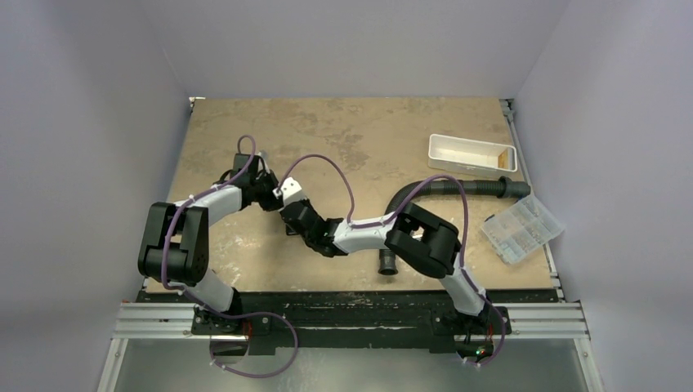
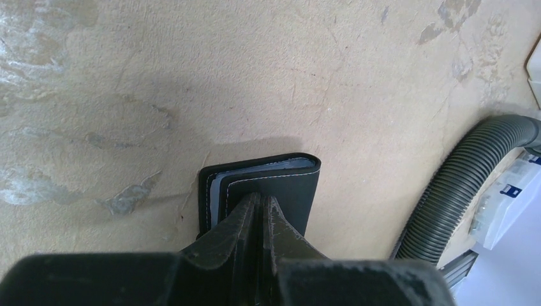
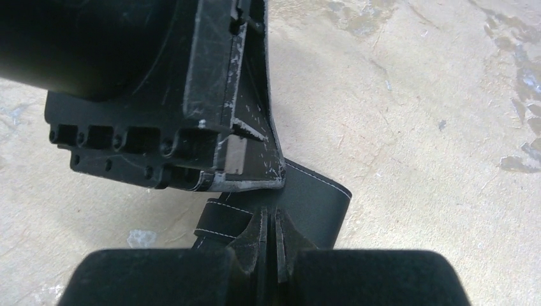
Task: Put the credit cards into the card holder
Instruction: Close the card holder at the center of the board.
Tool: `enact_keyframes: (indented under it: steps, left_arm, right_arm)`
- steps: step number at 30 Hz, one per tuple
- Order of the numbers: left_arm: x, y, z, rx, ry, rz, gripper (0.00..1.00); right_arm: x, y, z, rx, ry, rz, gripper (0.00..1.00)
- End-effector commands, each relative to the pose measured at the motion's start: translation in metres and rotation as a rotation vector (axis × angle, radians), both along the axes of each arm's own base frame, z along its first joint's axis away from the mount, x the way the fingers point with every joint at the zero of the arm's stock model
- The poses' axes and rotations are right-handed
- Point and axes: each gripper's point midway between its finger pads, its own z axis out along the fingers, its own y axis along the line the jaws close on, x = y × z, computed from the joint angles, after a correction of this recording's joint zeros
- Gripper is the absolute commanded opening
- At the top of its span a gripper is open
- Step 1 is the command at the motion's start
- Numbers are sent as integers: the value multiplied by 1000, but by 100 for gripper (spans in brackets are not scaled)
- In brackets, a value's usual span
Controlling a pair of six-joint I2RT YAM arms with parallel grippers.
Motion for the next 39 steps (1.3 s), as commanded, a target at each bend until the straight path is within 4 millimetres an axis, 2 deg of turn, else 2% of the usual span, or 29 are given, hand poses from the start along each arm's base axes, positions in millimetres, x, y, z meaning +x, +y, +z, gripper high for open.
enact_keyframes:
  steps: [1,5,9,12,17,21,24,29,34,39]
  left_arm:
    - [-4,17,-7,87,6,13,0]
    - [-4,18,-5,92,5,11,0]
    - [-4,16,-5,83,2,11,0]
    - [-5,14,-8,69,7,7,0]
    - [-5,14,-6,69,6,7,0]
    - [-5,13,-7,67,10,6,0]
    - [-5,13,-8,67,11,4,0]
    - [-6,13,-10,61,15,6,0]
    - [-5,13,-9,65,14,7,0]
    - [-6,13,-10,65,14,7,0]
  right_arm:
    - [-81,-42,-111,-378,206,191,0]
    - [-94,-38,-116,-382,246,269,0]
    - [-112,-21,-107,-265,358,427,0]
    - [-96,-21,-99,-177,432,382,0]
    - [-60,-21,-69,118,611,266,0]
    - [-49,-19,-52,267,739,229,0]
    - [-50,-20,-48,284,755,221,0]
    - [-51,-23,-52,270,758,214,0]
    - [-44,-23,-47,249,729,178,0]
    - [-27,-43,-60,105,607,105,0]
